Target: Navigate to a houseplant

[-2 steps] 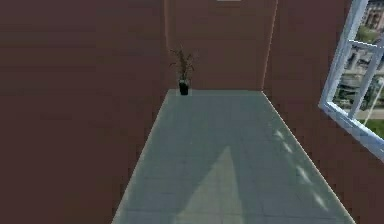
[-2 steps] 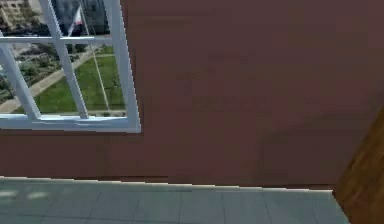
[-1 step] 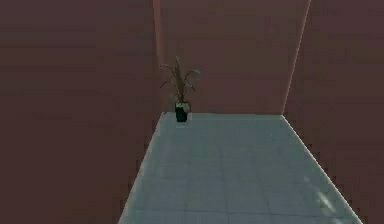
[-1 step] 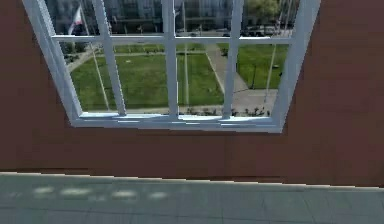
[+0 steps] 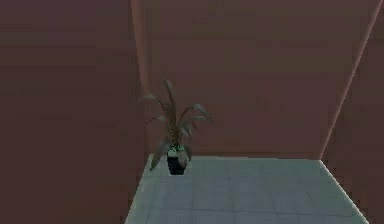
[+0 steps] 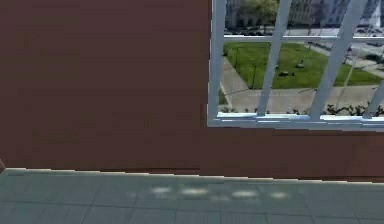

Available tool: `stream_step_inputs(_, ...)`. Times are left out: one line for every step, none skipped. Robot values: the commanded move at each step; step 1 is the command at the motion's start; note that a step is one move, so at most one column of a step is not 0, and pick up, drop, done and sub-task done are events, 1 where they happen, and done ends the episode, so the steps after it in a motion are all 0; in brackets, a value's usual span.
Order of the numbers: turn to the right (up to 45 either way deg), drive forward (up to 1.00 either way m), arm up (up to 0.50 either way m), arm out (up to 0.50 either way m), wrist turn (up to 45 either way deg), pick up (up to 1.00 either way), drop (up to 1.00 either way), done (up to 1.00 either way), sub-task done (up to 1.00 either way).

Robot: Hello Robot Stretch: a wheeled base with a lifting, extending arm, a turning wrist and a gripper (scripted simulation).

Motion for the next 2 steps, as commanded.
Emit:
stream_step_inputs(0.0,0.5,0.0,0.0,0.0,0.0,0.0,0.0,0.0)
stream_step_inputs(0.0,0.0,0.0,0.0,0.0,0.0,0.0,1.0,0.0)
